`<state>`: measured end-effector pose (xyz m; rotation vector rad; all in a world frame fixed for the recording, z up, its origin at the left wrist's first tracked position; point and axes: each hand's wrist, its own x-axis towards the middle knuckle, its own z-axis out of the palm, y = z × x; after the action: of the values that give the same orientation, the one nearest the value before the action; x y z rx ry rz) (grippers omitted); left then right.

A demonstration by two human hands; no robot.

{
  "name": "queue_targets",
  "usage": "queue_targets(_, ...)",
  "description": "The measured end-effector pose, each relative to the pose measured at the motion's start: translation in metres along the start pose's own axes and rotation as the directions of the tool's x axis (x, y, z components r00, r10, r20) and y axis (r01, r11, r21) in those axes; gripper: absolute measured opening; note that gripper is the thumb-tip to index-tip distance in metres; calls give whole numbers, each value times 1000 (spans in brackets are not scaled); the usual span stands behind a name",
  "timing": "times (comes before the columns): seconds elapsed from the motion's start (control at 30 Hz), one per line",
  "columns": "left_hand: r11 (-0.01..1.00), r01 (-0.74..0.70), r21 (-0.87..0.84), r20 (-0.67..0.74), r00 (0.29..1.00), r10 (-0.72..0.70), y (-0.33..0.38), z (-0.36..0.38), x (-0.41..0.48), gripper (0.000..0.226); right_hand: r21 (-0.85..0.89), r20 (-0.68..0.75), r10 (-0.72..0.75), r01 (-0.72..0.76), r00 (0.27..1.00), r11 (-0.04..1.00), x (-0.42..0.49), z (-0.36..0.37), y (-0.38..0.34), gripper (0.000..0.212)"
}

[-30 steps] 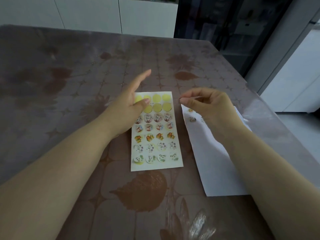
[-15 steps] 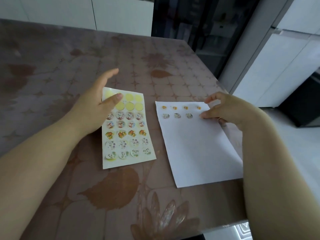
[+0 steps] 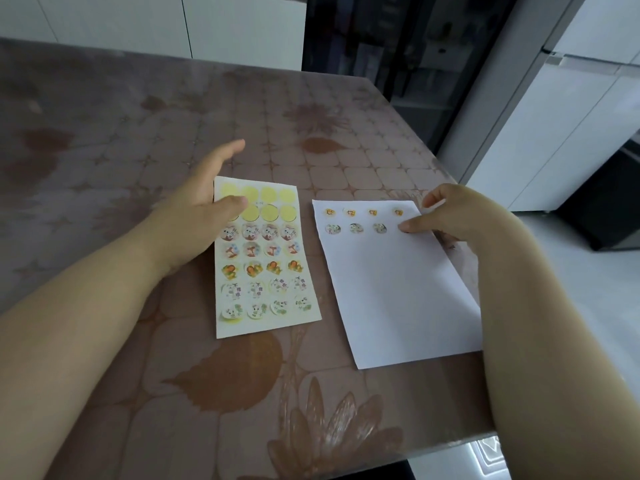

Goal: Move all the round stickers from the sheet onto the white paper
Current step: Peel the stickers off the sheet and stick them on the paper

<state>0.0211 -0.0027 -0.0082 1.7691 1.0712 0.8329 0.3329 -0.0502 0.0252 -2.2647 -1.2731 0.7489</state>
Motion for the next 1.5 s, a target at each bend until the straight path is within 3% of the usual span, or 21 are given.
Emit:
queue_targets(0.1, 998, 24, -62, -18, 1000, -25, 4, -2, 0, 67, 49, -3, -14, 14, 1000, 999, 1, 3, 4, 38)
queue_targets(0.2, 990, 18, -143, -32, 999, -22, 6, -2, -1, 69, -20, -6, -49, 49, 999, 999, 0, 4, 0, 26)
queue_targets(0.3, 985, 24, -170, -65, 997, -35, 7, 1, -1, 69, -14, -97, -198, 197, 975, 980, -5, 11, -9, 20)
queue_targets(0.37, 988, 35, -151, -68, 997, -46, 6, 1, 0, 67, 91, -197, -341, 364, 919, 927, -14, 24, -24, 11)
queue_targets(0.43, 991, 52, -124, -43, 997, -58, 7, 2, 0, 67, 86, -249, -491, 524, 835, 848, -28, 42, -44, 13)
queue_targets(0.53, 993, 70, -97, -11, 997, -72, 11, 3, -2, 72, -30, -97, -707, 708, 700, 705, -47, 76, -69, 6)
queue_targets(0.57, 993, 71, -94, 0, 997, -72, 13, 3, -2, 74, -68, -45, -746, 743, 664, 665, -52, 86, -74, 13)
queue_targets(0.63, 992, 85, -95, 29, 996, -82, 15, 3, -3, 74, -120, 4, -782, 776, 624, 619, -54, 104, -77, 27)
queue_targets(0.73, 973, 159, -166, 78, 986, -148, 15, 0, -3, 71, -141, -26, -784, 774, 620, 617, -54, 117, -77, 33)
queue_targets(0.9, 937, 201, -284, 133, 977, -169, 15, 0, -3, 72, -128, -121, -782, 772, 611, 623, -53, 122, -75, 27)
queue_targets(1.07, 939, 205, -277, 163, 973, -164, 15, 0, -3, 75, -118, -176, -823, 818, 540, 562, -53, 130, -75, 15)
queue_targets(1.27, 943, 189, -274, 243, 962, -122, 15, -4, -4, 82, -9, -100, -787, 791, 608, 612, -57, 124, -76, 8)
queue_targets(1.4, 959, 176, -223, 258, 959, -116, 15, -5, -6, 85, 227, -5, -692, 675, 722, 702, -59, 117, -77, 5)
queue_targets(1.5, 959, 170, -227, 264, 959, -108, 16, -4, -6, 85, 322, 24, -658, 617, 753, 718, -61, 112, -77, 7)
